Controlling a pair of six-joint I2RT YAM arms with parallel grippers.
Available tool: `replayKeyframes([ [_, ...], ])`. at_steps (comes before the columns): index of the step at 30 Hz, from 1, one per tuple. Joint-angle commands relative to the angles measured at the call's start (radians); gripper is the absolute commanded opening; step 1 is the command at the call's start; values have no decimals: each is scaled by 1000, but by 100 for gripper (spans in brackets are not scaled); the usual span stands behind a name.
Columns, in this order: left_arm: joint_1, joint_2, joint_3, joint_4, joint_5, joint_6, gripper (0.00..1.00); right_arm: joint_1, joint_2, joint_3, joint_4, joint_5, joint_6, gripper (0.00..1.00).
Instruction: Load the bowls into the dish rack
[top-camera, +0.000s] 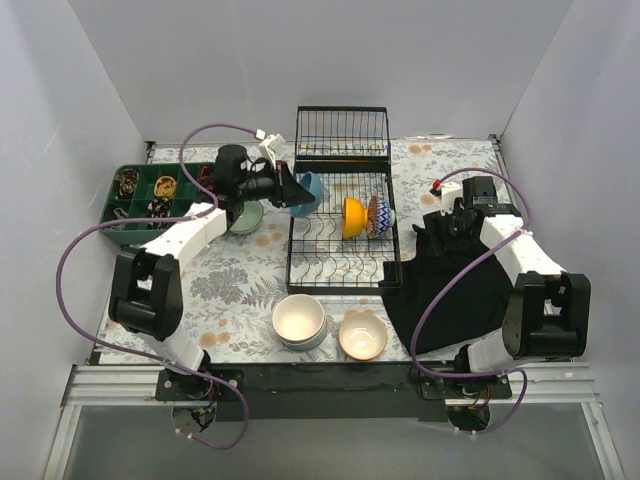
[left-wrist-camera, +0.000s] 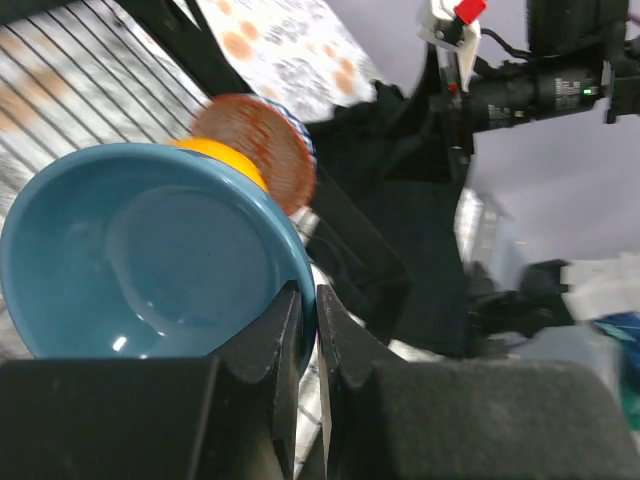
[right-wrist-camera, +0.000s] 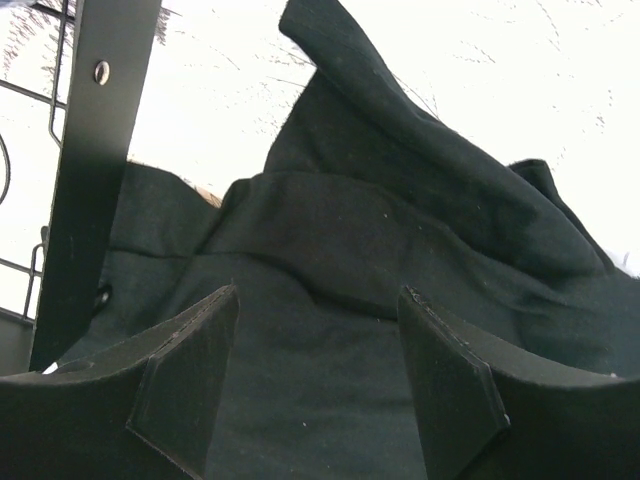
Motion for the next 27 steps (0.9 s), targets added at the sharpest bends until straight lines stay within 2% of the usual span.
replayKeyframes([
  [1, 1, 50, -54, 379, 178, -274, 0, 5, -66, -9, -30, 31, -3, 73],
  [7, 1, 164, -69, 614, 223, -456, 0, 5, -77, -35, -45, 50, -4, 73],
  [18, -2, 390, -83, 973, 253, -683, 0, 5, -35, 20, -90, 93, -32, 73],
  [27, -25, 490, -47, 1061, 236, -754, 0, 4, -15, 29, -104, 105, -37, 73],
])
